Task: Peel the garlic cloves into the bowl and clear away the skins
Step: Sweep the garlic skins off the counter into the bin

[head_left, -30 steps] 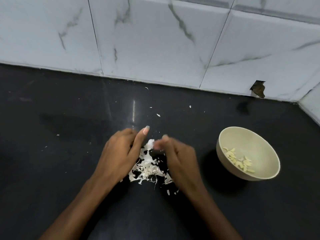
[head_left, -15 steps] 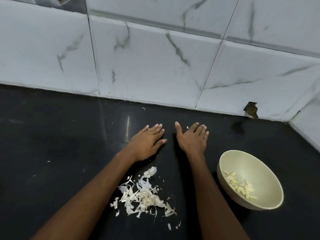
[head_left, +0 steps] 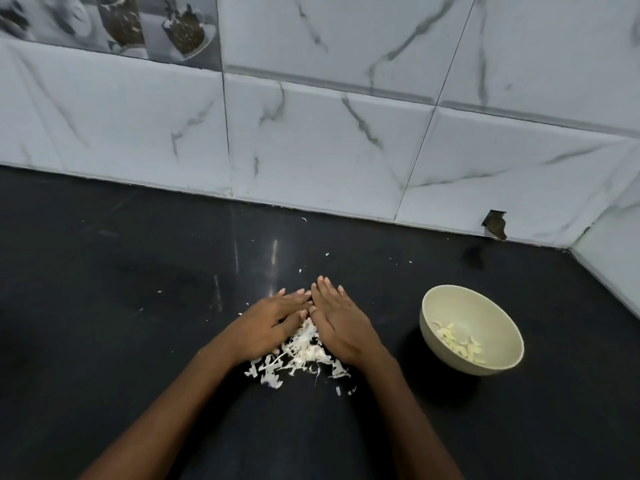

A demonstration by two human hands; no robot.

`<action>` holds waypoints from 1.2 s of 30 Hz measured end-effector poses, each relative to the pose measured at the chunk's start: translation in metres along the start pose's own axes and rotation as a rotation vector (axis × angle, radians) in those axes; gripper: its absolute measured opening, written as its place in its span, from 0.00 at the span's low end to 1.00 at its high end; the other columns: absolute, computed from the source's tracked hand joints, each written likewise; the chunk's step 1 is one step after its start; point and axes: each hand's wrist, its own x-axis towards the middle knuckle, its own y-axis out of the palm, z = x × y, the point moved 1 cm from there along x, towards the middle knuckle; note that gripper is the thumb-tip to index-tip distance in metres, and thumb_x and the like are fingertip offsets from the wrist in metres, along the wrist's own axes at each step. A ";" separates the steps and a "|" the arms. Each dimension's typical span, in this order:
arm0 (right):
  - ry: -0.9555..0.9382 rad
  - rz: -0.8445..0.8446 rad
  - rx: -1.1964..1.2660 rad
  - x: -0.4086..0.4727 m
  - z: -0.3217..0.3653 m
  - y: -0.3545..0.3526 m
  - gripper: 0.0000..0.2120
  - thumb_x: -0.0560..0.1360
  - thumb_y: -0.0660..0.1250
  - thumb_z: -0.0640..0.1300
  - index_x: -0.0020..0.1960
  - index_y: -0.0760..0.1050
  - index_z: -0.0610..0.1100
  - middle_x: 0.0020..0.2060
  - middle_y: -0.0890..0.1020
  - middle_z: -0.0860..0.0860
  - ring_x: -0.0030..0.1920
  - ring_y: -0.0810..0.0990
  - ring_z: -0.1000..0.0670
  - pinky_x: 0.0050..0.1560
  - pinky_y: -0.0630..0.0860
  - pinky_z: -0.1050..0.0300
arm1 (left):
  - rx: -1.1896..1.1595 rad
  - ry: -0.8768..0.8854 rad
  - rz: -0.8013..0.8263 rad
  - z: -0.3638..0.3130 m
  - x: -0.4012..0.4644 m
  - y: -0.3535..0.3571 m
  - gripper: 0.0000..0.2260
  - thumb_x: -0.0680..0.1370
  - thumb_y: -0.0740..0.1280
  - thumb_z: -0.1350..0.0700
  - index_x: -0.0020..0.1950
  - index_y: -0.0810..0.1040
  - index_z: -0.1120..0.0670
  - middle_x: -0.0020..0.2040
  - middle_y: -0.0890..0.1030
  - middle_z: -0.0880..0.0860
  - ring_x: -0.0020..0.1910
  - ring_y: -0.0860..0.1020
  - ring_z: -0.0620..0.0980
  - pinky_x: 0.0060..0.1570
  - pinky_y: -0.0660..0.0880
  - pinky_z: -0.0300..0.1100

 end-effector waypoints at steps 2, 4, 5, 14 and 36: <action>-0.037 0.013 0.064 -0.020 0.014 0.003 0.26 0.89 0.46 0.49 0.84 0.50 0.44 0.84 0.49 0.51 0.81 0.42 0.61 0.82 0.38 0.58 | -0.090 -0.064 -0.025 -0.006 -0.024 -0.002 0.17 0.86 0.61 0.48 0.74 0.76 0.48 0.76 0.72 0.44 0.73 0.62 0.25 0.75 0.52 0.27; -0.047 0.034 0.199 -0.035 0.025 -0.002 0.24 0.89 0.46 0.49 0.84 0.54 0.48 0.83 0.53 0.56 0.79 0.45 0.65 0.81 0.40 0.63 | -0.254 -0.193 -0.084 -0.016 -0.041 -0.009 0.21 0.83 0.62 0.37 0.68 0.83 0.47 0.69 0.80 0.45 0.66 0.72 0.26 0.72 0.66 0.31; -0.026 0.052 0.310 -0.040 0.028 -0.007 0.23 0.89 0.47 0.51 0.83 0.58 0.53 0.81 0.57 0.59 0.77 0.48 0.66 0.80 0.43 0.64 | -0.341 -0.248 -0.114 -0.022 -0.046 -0.013 0.24 0.81 0.61 0.32 0.64 0.85 0.46 0.65 0.83 0.46 0.63 0.78 0.32 0.70 0.72 0.39; 0.166 -0.225 0.777 -0.100 0.014 -0.007 0.24 0.84 0.60 0.63 0.77 0.69 0.58 0.79 0.66 0.58 0.81 0.57 0.60 0.83 0.53 0.52 | -0.623 -0.456 -0.383 -0.051 -0.102 -0.014 0.31 0.79 0.52 0.24 0.67 0.82 0.40 0.65 0.80 0.37 0.66 0.75 0.31 0.76 0.63 0.44; -0.086 -0.127 0.107 -0.034 0.065 0.031 0.60 0.66 0.64 0.80 0.85 0.44 0.50 0.78 0.55 0.51 0.78 0.57 0.46 0.76 0.66 0.44 | -0.870 -0.454 -0.615 -0.044 -0.082 0.005 0.38 0.72 0.50 0.18 0.66 0.82 0.39 0.69 0.79 0.43 0.71 0.74 0.41 0.73 0.68 0.47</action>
